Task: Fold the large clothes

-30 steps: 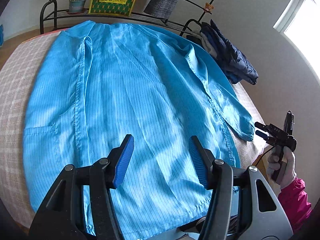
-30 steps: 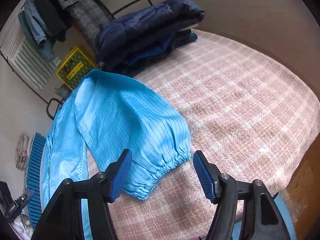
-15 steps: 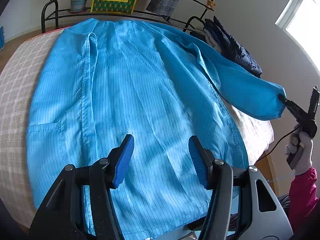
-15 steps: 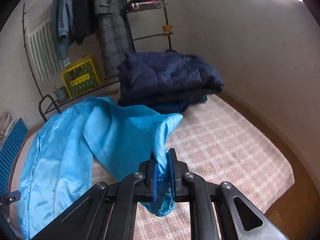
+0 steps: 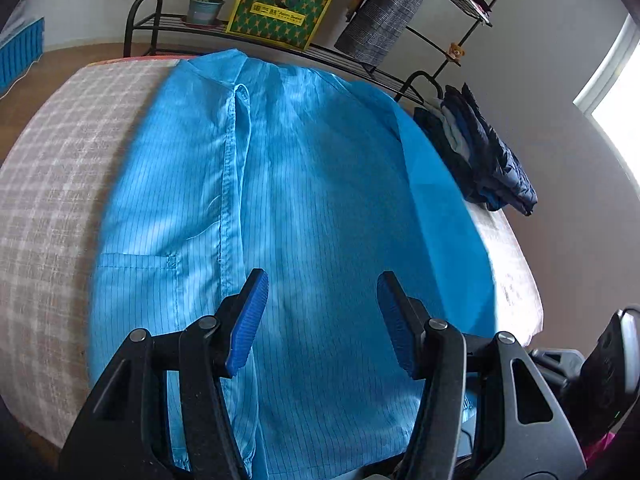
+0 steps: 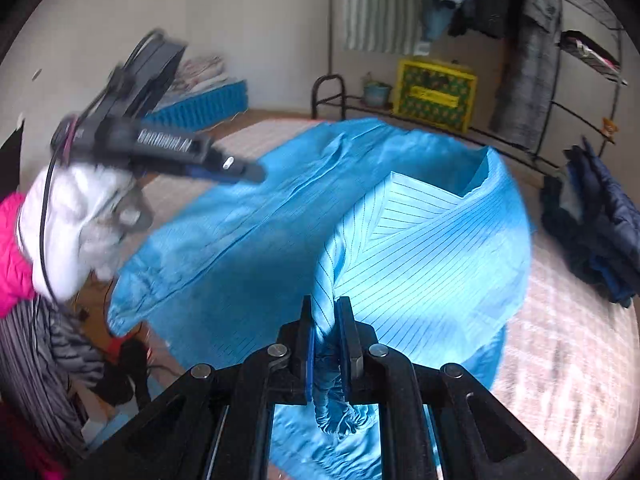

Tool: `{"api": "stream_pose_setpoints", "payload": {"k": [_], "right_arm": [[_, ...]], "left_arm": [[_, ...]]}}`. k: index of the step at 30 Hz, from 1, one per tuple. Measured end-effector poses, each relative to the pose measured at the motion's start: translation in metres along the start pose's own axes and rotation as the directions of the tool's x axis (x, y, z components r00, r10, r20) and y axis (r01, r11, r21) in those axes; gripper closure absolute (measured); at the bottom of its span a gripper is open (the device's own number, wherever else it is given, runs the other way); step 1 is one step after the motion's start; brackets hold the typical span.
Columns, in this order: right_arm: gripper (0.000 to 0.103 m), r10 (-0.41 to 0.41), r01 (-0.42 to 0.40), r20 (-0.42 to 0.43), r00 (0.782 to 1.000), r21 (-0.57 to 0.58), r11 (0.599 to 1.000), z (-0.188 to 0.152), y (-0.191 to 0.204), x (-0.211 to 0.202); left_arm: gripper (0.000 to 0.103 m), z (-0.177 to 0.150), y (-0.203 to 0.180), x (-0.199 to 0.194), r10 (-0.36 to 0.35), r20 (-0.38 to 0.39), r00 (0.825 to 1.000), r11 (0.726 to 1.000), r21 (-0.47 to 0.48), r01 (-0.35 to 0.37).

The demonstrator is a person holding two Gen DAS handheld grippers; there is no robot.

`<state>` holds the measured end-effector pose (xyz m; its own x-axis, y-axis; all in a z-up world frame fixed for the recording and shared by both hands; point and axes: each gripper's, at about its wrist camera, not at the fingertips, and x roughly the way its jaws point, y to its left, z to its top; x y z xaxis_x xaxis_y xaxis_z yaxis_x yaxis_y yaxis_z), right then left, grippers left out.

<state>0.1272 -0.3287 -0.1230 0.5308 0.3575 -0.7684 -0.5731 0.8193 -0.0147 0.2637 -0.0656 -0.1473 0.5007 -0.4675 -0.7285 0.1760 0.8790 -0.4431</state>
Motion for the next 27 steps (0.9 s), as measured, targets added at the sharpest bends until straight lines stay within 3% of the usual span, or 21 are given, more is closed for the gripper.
{"api": "stream_pose_setpoints", "payload": {"k": [4, 7, 13, 16, 20, 22, 24, 27], "right_arm": [[0.096, 0.11, -0.13, -0.155, 0.982, -0.132, 0.983, -0.032, 0.044, 0.036], [0.096, 0.153, -0.182, -0.207, 0.966, -0.13, 0.975, -0.045, 0.046, 0.043], [0.095, 0.179, -0.197, -0.165, 0.97, -0.097, 0.976, -0.045, 0.028, 0.022], [0.069, 0.26, -0.267, -0.152, 0.954, -0.032, 0.963, -0.046, 0.021, 0.009], [0.06, 0.392, -0.389, -0.038, 0.919, 0.06, 0.919, -0.045, 0.0, -0.02], [0.052, 0.374, -0.372, 0.015, 0.927, 0.129, 0.919, -0.045, -0.02, -0.029], [0.052, 0.291, -0.288, 0.023, 0.957, 0.23, 0.93, -0.049, -0.046, -0.027], [0.051, 0.218, -0.195, 0.0, 0.976, 0.448, 0.873, -0.061, -0.092, -0.011]], "left_arm": [[0.045, -0.001, 0.008, 0.004, 0.008, -0.017, 1.0, 1.0, -0.024, -0.009], [0.045, -0.006, 0.007, 0.014, 0.004, -0.06, 0.998, 1.0, -0.016, -0.005], [0.045, -0.02, 0.004, 0.04, -0.033, -0.164, 0.986, 0.999, -0.035, 0.028], [0.045, -0.026, 0.003, 0.049, -0.053, -0.203, 0.978, 0.998, -0.052, 0.043], [0.045, -0.03, 0.006, 0.056, -0.067, -0.23, 0.971, 0.996, -0.073, 0.051], [0.045, -0.033, 0.007, 0.06, -0.06, -0.246, 0.967, 0.996, -0.076, 0.043], [0.045, -0.04, 0.008, 0.065, -0.066, -0.27, 0.961, 0.995, -0.085, 0.044], [0.045, -0.048, 0.007, 0.069, -0.074, -0.288, 0.955, 0.996, -0.072, 0.055]]}}
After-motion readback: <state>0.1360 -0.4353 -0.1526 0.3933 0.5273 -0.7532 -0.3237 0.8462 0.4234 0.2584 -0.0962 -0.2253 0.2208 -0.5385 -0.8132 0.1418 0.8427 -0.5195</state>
